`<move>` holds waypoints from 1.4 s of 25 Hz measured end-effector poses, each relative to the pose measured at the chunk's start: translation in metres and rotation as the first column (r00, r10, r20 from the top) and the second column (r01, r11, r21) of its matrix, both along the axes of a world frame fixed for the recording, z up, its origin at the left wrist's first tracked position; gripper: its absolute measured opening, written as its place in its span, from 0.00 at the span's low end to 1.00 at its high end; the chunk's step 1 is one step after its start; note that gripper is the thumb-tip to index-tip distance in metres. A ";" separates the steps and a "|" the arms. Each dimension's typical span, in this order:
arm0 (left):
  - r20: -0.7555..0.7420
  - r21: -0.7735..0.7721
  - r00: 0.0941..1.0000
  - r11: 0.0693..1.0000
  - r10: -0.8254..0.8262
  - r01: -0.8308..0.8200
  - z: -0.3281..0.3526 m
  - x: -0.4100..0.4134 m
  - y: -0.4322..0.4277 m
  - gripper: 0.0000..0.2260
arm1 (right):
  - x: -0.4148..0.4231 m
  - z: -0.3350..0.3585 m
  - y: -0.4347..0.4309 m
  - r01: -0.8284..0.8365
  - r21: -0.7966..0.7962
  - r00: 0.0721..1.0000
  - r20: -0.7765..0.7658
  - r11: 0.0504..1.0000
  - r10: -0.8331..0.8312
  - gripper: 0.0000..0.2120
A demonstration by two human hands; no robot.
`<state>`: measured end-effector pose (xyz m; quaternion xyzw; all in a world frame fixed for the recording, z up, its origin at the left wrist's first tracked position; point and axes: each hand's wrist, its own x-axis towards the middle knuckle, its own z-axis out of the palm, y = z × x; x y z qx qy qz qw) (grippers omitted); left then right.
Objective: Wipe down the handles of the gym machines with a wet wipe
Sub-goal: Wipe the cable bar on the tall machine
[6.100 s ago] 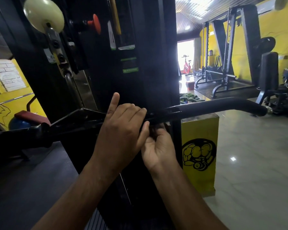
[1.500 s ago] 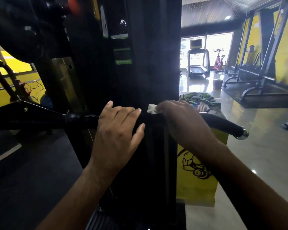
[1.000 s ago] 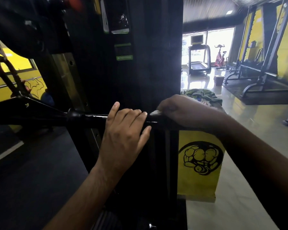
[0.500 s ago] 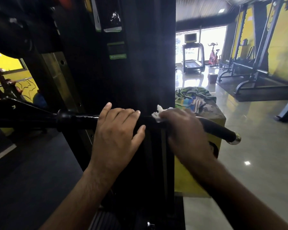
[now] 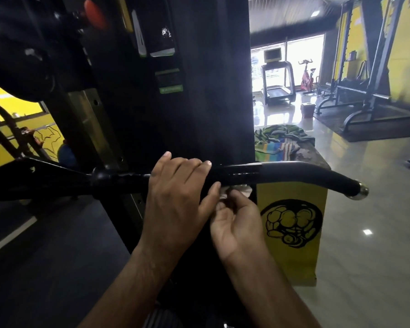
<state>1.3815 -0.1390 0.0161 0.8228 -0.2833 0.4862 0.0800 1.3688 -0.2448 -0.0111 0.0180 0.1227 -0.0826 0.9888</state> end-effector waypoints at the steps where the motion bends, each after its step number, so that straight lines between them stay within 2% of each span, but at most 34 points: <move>1: 0.000 -0.004 1.000 1.000 -0.001 0.001 0.000 0.001 0.001 0.17 | -0.001 0.003 -0.001 0.007 0.066 0.999 0.043 0.998 -0.010 0.09; 2: -0.002 -0.007 1.000 1.000 -0.001 0.001 0.000 0.001 0.002 0.17 | -0.001 0.003 0.000 0.019 0.086 0.997 0.075 0.996 -0.026 0.10; 5: -0.002 -0.020 1.000 1.000 0.000 0.000 0.001 0.002 0.001 0.17 | 0.000 0.002 -0.007 0.031 -0.009 0.995 0.097 0.999 -0.030 0.10; 7: 0.009 -0.026 1.000 1.000 -0.010 0.010 0.002 0.002 0.000 0.17 | 0.003 0.000 -0.021 0.137 -0.028 0.988 0.081 0.990 -0.135 0.12; 8: 0.017 -0.025 1.000 1.000 -0.014 0.014 0.002 0.001 0.001 0.17 | 0.002 -0.002 -0.024 0.231 -0.081 0.972 0.057 0.970 -0.227 0.12; 9: 0.031 -0.023 0.999 1.000 -0.015 0.016 0.002 0.000 0.000 0.17 | -0.001 -0.004 -0.024 0.315 -0.205 0.949 0.039 0.927 -0.313 0.10; 10: 0.048 -0.022 0.999 1.000 -0.014 0.015 0.001 -0.001 -0.001 0.16 | -0.005 -0.006 -0.020 0.372 -0.385 0.921 0.038 0.845 -0.388 0.08; 11: 0.063 -0.024 0.998 1.000 -0.014 0.016 0.002 -0.001 -0.002 0.16 | -0.010 -0.008 -0.014 0.424 -0.573 0.878 0.072 0.701 -0.473 0.07; 12: 0.072 -0.025 0.997 0.999 -0.018 0.020 0.002 -0.001 -0.003 0.16 | -0.013 -0.011 -0.011 0.481 -0.726 0.809 0.150 0.492 -0.568 0.07; 13: 0.072 -0.024 0.997 0.999 -0.024 0.026 0.003 -0.002 -0.005 0.16 | -0.013 -0.016 -0.013 0.523 -0.819 0.721 0.278 0.235 -0.635 0.08; 14: 0.067 -0.021 0.997 0.999 -0.028 0.030 0.003 -0.002 -0.007 0.17 | -0.014 -0.021 -0.019 0.546 -0.837 0.636 0.437 -0.029 -0.636 0.10; 15: 0.064 -0.020 0.998 0.999 -0.028 0.030 0.003 -0.003 -0.007 0.17 | -0.011 -0.025 -0.027 0.552 -0.797 0.572 0.576 -0.246 -0.584 0.11; 16: 0.065 -0.025 0.997 0.999 -0.029 0.031 0.002 -0.003 -0.007 0.17 | -0.009 -0.027 -0.039 0.533 -0.740 0.534 0.670 -0.410 -0.515 0.11; 17: 0.071 -0.030 0.997 0.999 -0.030 0.032 0.001 -0.004 -0.007 0.17 | -0.009 -0.027 -0.049 0.495 -0.700 0.514 0.713 -0.515 -0.477 0.11; 18: 0.075 -0.035 0.997 0.999 -0.031 0.034 0.001 -0.004 -0.008 0.16 | -0.009 -0.025 -0.058 0.439 -0.698 0.500 0.713 -0.566 -0.492 0.11; 20: 0.065 -0.039 0.997 0.999 -0.034 0.036 0.001 -0.005 -0.010 0.16 | -0.011 -0.018 -0.065 0.315 -0.745 0.490 0.658 -0.588 -0.572 0.12; 21: 0.057 -0.037 0.998 0.999 -0.029 0.032 0.002 -0.006 -0.013 0.17 | -0.013 -0.014 -0.065 0.275 -0.724 0.517 0.666 -0.633 -0.537 0.13; 23: 0.046 -0.029 0.999 0.999 -0.013 0.015 0.001 -0.008 -0.016 0.17 | -0.015 -0.007 -0.068 0.240 -0.572 0.603 0.721 -0.785 -0.341 0.17; 24: 0.042 -0.026 0.999 1.000 -0.008 0.009 0.001 -0.008 -0.016 0.17 | -0.016 -0.003 -0.073 0.224 -0.529 0.634 0.717 -0.818 -0.291 0.18; 27: 0.008 -0.019 1.000 1.000 0.006 -0.005 0.001 -0.009 -0.018 0.18 | -0.014 0.016 -0.095 0.133 -0.675 0.703 0.581 -0.726 -0.411 0.16; 28: 0.000 -0.016 1.000 1.000 0.013 -0.013 0.000 -0.010 -0.020 0.19 | -0.015 0.019 -0.094 0.147 -0.649 0.738 0.575 -0.746 -0.355 0.15; 30: -0.002 -0.002 1.000 1.000 0.023 -0.023 -0.001 -0.010 -0.023 0.19 | -0.019 0.015 -0.092 0.262 -0.465 0.797 0.598 -0.846 -0.082 0.15; 31: -0.005 0.011 1.000 1.000 0.024 -0.024 -0.003 -0.010 -0.025 0.19 | -0.021 0.012 -0.097 0.296 -0.405 0.814 0.580 -0.865 0.007 0.16; 32: -0.010 0.024 1.000 0.999 0.028 -0.028 -0.004 -0.010 -0.026 0.19 | -0.021 0.011 -0.108 0.281 -0.404 0.832 0.555 -0.871 0.010 0.18; 35: -0.017 0.052 0.998 0.997 0.053 -0.052 -0.010 -0.009 -0.030 0.19 | -0.021 0.009 -0.133 0.117 -0.573 0.860 0.467 -0.811 -0.206 0.19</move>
